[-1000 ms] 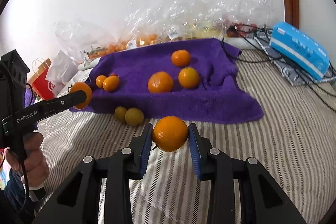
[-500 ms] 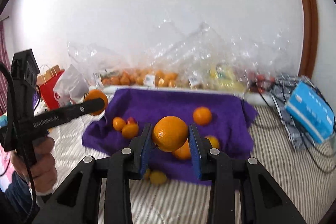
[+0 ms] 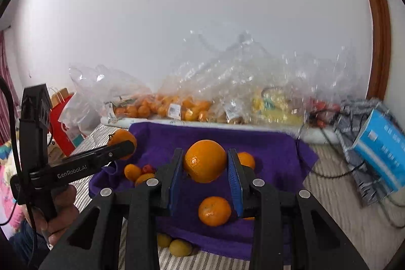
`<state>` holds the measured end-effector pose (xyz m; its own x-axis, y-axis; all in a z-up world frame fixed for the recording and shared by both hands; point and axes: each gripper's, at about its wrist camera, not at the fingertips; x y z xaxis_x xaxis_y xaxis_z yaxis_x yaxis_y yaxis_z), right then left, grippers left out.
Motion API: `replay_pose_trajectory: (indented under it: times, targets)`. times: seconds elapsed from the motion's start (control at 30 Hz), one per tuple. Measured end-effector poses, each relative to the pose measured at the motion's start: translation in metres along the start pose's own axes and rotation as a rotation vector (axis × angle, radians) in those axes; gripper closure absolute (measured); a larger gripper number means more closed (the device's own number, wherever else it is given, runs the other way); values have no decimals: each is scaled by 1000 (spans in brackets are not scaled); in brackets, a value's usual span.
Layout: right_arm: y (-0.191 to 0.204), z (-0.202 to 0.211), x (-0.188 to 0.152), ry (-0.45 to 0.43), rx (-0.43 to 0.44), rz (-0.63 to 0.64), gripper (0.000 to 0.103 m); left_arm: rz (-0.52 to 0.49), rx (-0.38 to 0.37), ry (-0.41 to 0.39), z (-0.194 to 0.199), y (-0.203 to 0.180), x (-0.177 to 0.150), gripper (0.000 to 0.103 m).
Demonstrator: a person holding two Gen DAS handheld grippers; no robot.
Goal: Organize fruits
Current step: 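Carry the large orange and the tangerine over the purple towel with both tools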
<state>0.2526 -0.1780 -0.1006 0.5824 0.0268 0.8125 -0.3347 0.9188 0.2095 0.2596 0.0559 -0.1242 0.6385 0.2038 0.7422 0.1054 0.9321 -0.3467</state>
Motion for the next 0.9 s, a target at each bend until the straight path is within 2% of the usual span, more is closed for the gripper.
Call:
replay_pose_trajectory:
  times: [0.1, 0.27, 0.6, 0.9]
  targets:
    - [-13, -11, -5, 37, 3, -42, 69, 3, 2, 12, -7, 3, -6, 62]
    - [-22, -12, -6, 35, -16, -61, 69, -5, 4, 21, -12, 3, -9, 62]
    - [-16, -20, -12, 56, -36, -29, 69, -39, 7, 24, -14, -3, -12, 62]
    - [-13, -27, -15, 81, -50, -4, 69, -25, 12, 52, -20, 2, -12, 62]
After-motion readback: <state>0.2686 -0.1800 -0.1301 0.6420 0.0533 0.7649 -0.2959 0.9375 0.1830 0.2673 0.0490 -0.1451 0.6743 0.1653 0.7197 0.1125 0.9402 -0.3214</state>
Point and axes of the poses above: each gripper's, at about its wrist camera, not at the fingertips, and z roughly against the way its jaws point, y to its left, x to its top, and after that the axes turned 2 degrees about y, right-handed
